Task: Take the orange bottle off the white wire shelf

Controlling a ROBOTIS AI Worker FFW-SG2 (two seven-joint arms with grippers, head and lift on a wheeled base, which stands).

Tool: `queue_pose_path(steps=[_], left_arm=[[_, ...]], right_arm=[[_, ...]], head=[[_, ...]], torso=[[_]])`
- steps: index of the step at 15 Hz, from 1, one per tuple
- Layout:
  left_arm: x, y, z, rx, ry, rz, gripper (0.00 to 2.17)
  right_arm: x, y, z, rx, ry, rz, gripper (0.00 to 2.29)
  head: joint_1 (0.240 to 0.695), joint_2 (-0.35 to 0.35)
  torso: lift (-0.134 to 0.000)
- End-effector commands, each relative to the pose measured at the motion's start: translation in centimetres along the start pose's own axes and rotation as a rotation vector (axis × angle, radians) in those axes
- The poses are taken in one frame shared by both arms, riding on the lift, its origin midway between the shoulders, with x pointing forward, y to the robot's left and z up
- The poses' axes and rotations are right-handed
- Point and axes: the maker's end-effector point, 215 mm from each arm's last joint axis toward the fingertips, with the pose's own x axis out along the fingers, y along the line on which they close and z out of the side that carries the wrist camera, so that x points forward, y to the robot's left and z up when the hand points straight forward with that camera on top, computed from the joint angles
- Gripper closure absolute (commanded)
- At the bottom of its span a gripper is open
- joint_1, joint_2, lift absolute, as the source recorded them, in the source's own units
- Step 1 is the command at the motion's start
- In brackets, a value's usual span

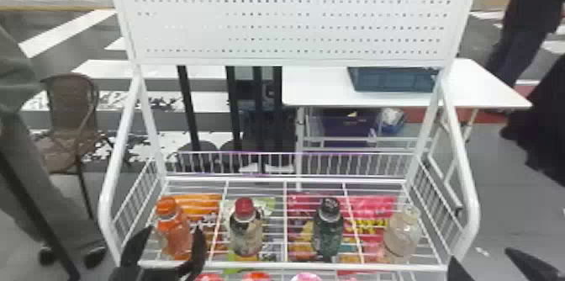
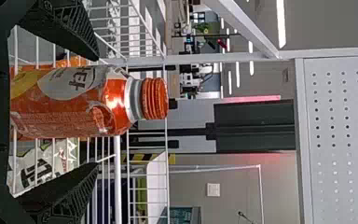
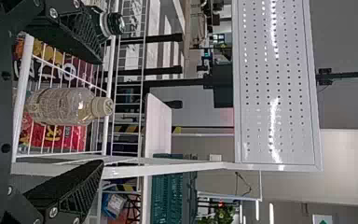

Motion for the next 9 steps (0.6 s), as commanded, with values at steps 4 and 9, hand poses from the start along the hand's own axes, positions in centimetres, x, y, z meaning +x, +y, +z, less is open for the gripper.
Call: queue_pose_path(steps=[4,9], left_arm=[[2.9,0.3,-0.2,0.001,0.005,-0.002,0.09],[4.1,0.8,-0.7,-0.001,0.015,0.007,0.12]], right_arm=[[0.3,0.4,-0.7,0.0,0.009,0.006,0.14],[0.5,0.8,-0.9,0.001,0.01,0.012,0.14]], head=[[0.499,0.0],[0.499,0.0]], torso=[[0.0],[0.0]])
